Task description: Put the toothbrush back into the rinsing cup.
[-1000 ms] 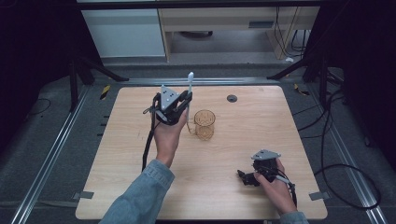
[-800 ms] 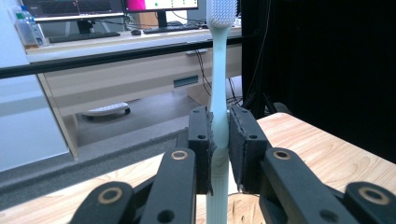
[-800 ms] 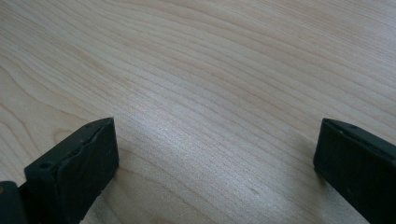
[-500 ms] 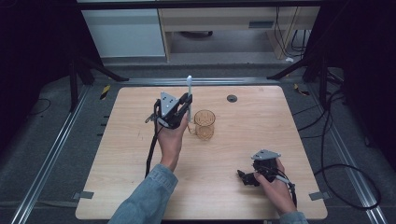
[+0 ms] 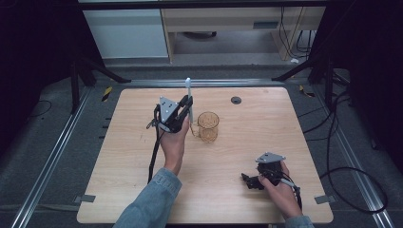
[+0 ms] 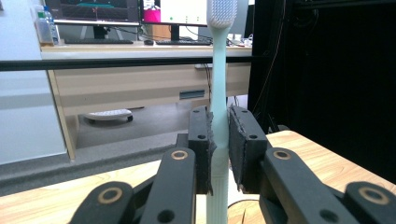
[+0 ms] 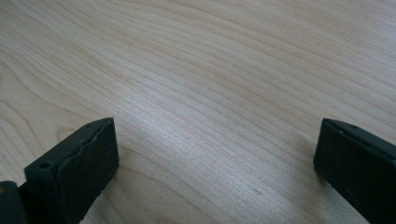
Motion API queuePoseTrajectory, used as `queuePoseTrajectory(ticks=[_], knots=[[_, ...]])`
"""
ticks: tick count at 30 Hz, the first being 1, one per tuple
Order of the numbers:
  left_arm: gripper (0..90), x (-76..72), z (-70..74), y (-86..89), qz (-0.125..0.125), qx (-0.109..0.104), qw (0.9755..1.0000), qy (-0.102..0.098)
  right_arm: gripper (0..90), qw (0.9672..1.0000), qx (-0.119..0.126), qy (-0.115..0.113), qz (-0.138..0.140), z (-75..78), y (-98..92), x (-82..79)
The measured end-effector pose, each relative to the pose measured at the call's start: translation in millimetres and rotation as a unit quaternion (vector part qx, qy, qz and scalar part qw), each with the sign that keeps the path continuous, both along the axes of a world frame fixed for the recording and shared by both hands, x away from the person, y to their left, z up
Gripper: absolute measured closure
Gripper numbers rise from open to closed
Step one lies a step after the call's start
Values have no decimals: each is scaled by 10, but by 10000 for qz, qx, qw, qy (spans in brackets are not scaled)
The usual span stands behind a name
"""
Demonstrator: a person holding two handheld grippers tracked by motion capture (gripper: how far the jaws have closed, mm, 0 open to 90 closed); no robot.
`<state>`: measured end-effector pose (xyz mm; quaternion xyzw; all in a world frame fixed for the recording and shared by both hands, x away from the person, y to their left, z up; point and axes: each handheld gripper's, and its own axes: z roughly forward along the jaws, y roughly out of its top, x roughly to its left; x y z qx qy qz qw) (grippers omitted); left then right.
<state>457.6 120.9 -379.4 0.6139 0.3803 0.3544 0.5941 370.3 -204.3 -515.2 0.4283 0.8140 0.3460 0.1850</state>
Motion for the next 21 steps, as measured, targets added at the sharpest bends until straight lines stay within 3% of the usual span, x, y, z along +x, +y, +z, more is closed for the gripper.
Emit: queuePoseTrajectory(ticks=[12, 17, 21], knots=[[788, 16, -59, 11, 36, -198, 9997, -109, 4, 10000, -3, -3, 39, 0, 1, -1], [788, 17, -77, -1, 104, -168, 9995, -246, 4, 10000, -7, -11, 57, -1, 1, 0], [788, 31, -100, -29, 69, -163, 9996, -219, 5, 10000, -13, -21, 84, -1, 2, -2]])
